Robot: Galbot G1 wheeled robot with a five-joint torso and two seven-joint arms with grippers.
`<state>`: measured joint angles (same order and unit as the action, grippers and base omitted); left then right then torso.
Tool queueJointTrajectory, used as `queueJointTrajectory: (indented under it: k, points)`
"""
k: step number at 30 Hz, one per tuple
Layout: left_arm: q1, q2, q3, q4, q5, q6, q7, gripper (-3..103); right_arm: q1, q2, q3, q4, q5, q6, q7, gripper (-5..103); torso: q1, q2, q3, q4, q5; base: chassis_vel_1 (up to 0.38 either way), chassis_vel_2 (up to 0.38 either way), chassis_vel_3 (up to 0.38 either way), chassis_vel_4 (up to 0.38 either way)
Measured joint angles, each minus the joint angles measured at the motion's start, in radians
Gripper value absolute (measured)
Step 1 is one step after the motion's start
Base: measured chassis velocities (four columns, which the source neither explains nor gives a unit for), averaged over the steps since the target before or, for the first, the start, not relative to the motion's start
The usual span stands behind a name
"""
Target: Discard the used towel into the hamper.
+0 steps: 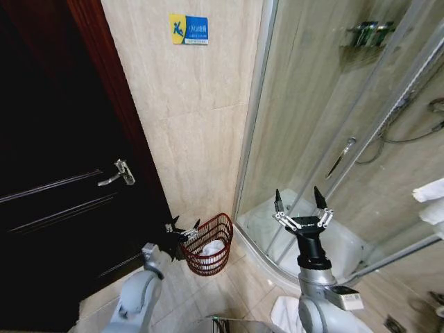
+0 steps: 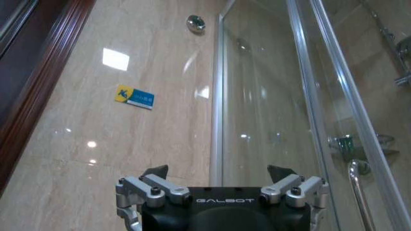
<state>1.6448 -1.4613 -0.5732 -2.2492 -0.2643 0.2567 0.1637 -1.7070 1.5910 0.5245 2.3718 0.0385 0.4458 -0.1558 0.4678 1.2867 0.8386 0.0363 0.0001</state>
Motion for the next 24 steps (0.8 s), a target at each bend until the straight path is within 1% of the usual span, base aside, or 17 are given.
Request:
queueJointTrajectory:
  k: [1, 2, 3, 4, 5, 7, 9, 11, 13, 16, 24]
  points:
    - [0.011, -0.013, -0.005, -0.023, 0.016, 0.0, -0.002, 100, 0.004, 0.001, 0.0, -0.004, 0.0, -0.001, 0.0, 100, 0.0, 0.0, 0.0, -0.0001, 0.0001, 0.0, 0.0, 0.0, 0.0]
    - [0.011, -0.013, -0.005, -0.023, 0.016, 0.0, -0.002, 100, 0.004, 0.001, 0.0, -0.004, 0.0, -0.001, 0.0, 100, 0.0, 0.0, 0.0, -0.0001, 0.0001, 0.0, 0.0, 0.0, 0.0]
    - [0.028, -0.038, -0.015, -0.061, 0.048, -0.003, -0.003, 100, 0.007, 0.003, -0.001, -0.008, -0.001, -0.003, 0.0, 100, 0.0, 0.0, 0.0, -0.0001, 0.0001, 0.0, 0.0, 0.0, 0.0]
    - [0.042, -0.051, -0.019, -0.081, 0.06, -0.006, -0.003, 100, 0.005, 0.004, -0.001, -0.008, -0.002, -0.006, 0.0, 100, 0.0, 0.0, 0.0, 0.0, 0.0001, 0.0, 0.0, 0.0, 0.0]
    - [0.042, -0.051, -0.019, -0.081, 0.06, -0.006, -0.003, 100, 0.005, 0.004, -0.001, -0.008, -0.002, -0.006, 0.0, 100, 0.0, 0.0, 0.0, 0.0, 0.0001, 0.0, 0.0, 0.0, 0.0]
    - [0.076, -0.08, -0.027, -0.132, 0.086, -0.015, 0.003, 100, -0.005, 0.002, -0.001, -0.003, -0.008, -0.024, 0.001, 100, 0.0, 0.0, 0.0, 0.0, 0.0001, 0.0, 0.0, 0.0, 0.0]
    - [0.099, -0.113, -0.036, -0.167, 0.128, -0.038, 0.031, 100, -0.006, -0.005, 0.002, 0.005, -0.013, -0.045, 0.012, 100, 0.0, 0.0, 0.0, -0.0001, 0.0001, 0.0, 0.0, 0.0, 0.0]
    - [0.103, -0.12, -0.038, -0.172, 0.141, -0.042, 0.038, 100, -0.006, -0.007, 0.002, 0.006, -0.014, -0.049, 0.015, 100, 0.0, 0.0, 0.0, -0.0002, 0.0001, 0.0, 0.0, 0.0, 0.0]
    - [0.12, -0.147, -0.042, -0.196, 0.204, -0.054, 0.063, 100, -0.001, -0.014, 0.007, 0.006, -0.017, -0.071, 0.044, 100, 0.0, 0.0, 0.0, 0.0, 0.0001, 0.0, 0.0, 0.0, 0.0]
    - [0.137, -0.151, -0.033, -0.212, 0.215, -0.058, 0.067, 100, 0.001, -0.02, 0.008, 0.009, -0.016, -0.081, 0.06, 100, 0.0, 0.0, 0.0, -0.0001, 0.0001, 0.0, 0.0, 0.0, 0.0]
    - [0.159, -0.15, -0.007, -0.222, 0.206, -0.07, 0.062, 100, 0.006, -0.03, 0.008, 0.028, -0.004, -0.1, 0.059, 100, 0.0, 0.0, 0.0, -0.0001, 0.0001, 0.0, 0.0, 0.0, 0.0]
